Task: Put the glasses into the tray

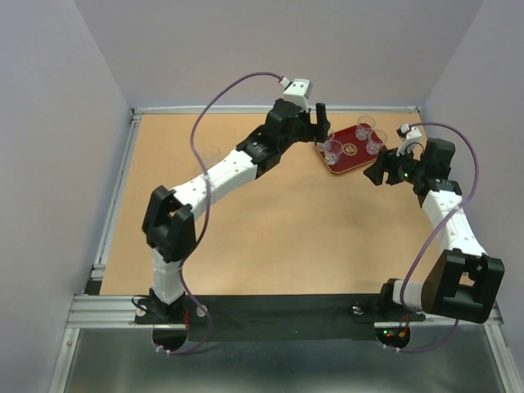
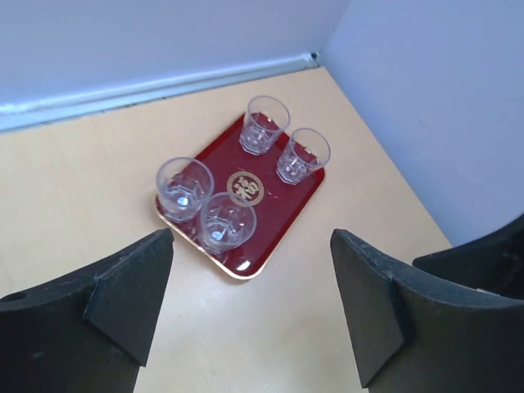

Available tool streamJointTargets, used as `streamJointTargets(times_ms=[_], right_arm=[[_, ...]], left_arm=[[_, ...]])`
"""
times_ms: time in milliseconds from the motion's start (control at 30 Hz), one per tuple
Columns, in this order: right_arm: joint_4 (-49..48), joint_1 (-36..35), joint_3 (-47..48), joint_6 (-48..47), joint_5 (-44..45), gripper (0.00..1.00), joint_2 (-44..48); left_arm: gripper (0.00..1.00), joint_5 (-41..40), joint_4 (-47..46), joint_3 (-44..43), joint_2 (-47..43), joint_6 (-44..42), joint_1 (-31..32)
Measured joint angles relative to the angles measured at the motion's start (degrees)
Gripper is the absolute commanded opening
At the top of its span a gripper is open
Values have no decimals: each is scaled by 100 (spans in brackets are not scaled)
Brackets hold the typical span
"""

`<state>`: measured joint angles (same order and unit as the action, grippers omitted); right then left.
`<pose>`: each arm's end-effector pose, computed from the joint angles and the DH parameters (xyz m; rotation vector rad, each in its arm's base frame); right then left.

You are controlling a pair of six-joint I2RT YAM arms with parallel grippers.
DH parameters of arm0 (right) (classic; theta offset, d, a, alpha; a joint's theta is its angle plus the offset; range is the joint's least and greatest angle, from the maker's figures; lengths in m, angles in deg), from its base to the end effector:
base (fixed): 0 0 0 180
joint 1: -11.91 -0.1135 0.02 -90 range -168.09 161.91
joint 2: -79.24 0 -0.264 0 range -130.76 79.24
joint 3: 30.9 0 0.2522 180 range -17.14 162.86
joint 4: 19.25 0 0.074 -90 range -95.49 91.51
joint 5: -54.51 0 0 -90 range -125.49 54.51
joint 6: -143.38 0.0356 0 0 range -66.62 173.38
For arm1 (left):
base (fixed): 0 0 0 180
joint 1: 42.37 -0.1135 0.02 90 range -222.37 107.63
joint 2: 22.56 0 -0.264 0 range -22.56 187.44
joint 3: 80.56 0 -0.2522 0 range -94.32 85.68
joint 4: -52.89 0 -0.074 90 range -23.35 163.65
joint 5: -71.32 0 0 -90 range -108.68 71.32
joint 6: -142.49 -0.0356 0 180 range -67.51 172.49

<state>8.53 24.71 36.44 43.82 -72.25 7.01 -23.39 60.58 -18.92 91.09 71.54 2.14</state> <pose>0.2748 -0.0406 0.2881 -0.3087 2.0231 0.4429 0.3490 -0.3390 0.3703 0.3061 1.6527 -0.7810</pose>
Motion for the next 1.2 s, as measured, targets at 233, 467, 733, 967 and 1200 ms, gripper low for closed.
streamJointTargets(times_ms=[233, 467, 733, 967, 1200], right_arm=[[-13, 0, -15, -7, -728, 78, -28], [-31, -275, 151, 120, -1182, 85, -501], [229, -1672, 2076, 426, -1102, 85, -1912], [595, -3178, 3904, 850, -675, 85, -3609], [990, -4264, 5366, 1467, 138, 86, -5077]], left_arm=[[99, -601, -48, 2288, -2238, -507, -225], [99, -905, 96, 4218, -4444, -793, -1043], [99, -1764, 407, 5646, -6588, -1357, -1200], [99, -2586, 494, 6227, -7173, -1698, -1200], [99, -3150, 501, 6363, -7639, -1829, -1200]])
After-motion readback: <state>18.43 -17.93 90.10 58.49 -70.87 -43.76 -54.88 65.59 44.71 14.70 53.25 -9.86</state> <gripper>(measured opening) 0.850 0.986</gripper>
